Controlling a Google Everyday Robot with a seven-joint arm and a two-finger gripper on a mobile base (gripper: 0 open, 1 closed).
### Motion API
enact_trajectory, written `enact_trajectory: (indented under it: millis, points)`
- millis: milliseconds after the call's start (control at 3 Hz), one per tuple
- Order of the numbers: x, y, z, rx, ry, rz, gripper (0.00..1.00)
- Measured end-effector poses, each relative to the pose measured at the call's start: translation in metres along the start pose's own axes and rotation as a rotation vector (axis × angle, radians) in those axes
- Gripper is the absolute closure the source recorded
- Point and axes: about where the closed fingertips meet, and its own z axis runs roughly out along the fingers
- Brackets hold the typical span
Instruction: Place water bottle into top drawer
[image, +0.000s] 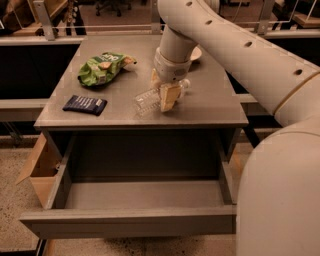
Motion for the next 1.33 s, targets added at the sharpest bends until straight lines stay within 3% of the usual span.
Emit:
enact_trajectory:
  millis: [333,667,1000,1333]
  points:
    - [-0.012,-0.004,-0.025,0.044,-0.021,-0.027,0.84]
    - [-0.044,0.015,-0.052,0.003,-0.026,-0.048,1.00]
    - [-0.079,0.034,-0.048,-0.060,-0.131,-0.030,1.00]
    - [-0.084,0.037,-0.046,-0.059,-0.127,-0.029,1.00]
